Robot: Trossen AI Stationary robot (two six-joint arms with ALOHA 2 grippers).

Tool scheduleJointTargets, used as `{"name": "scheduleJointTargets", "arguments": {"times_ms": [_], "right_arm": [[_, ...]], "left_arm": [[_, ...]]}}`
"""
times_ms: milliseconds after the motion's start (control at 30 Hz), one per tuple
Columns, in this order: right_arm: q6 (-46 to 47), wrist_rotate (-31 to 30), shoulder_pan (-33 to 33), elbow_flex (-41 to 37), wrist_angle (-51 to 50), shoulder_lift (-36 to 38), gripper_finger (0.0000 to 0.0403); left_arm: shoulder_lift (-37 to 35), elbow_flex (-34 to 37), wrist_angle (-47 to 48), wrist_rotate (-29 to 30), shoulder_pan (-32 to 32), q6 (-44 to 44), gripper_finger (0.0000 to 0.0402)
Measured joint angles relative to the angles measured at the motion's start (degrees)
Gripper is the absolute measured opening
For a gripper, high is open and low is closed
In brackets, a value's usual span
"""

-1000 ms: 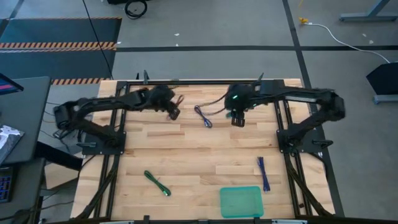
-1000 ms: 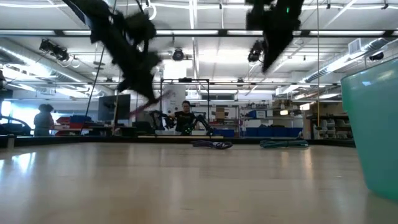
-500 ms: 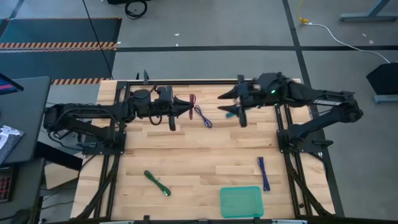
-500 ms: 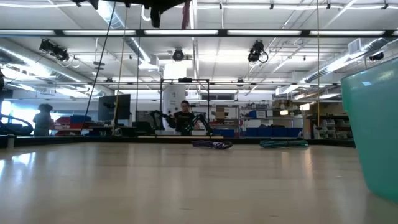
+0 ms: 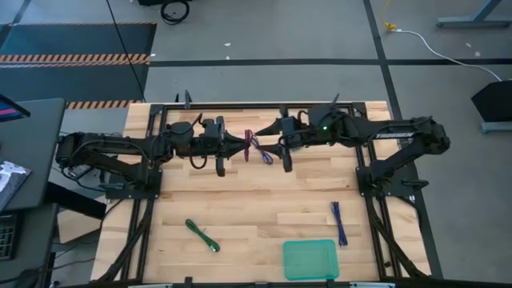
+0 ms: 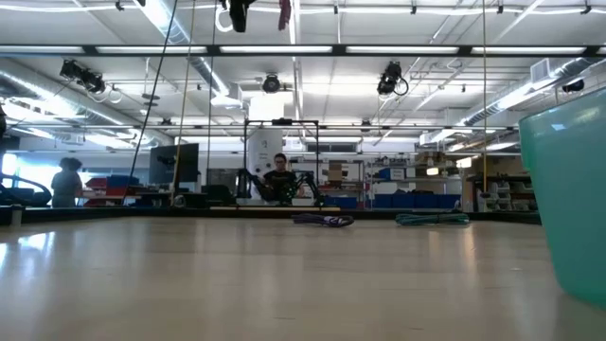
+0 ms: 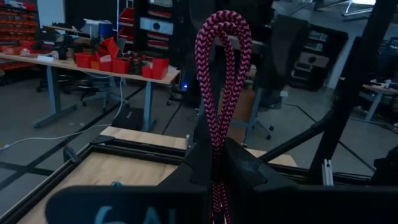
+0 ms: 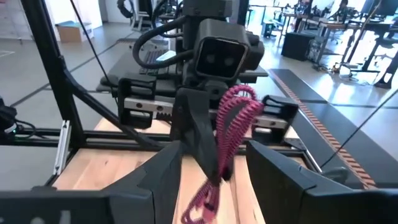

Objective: Pick and place USB-C Cables
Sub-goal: Put the pink charger cable into the blue bin

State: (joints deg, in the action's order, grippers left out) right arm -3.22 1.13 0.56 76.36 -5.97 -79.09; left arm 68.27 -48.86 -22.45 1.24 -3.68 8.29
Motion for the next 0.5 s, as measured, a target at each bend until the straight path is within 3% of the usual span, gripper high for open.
{"name": "scheduleJointTargets", "arguments": {"times_ms": [333, 500], "right_arm": [[0.63, 0.44, -0.02, -0.02, 8.08, -4.3, 0.0185], [0.43, -0.02, 0.0, -0.07, 9.48, -4.94, 0.013]], "left_arm": [[-0.11, -0.02, 1.39, 0.4, 1.02, 0.04, 0.0025], [-0.07, -0.02, 2.92, 0.41, 1.07, 0.05, 0.0025]]}}
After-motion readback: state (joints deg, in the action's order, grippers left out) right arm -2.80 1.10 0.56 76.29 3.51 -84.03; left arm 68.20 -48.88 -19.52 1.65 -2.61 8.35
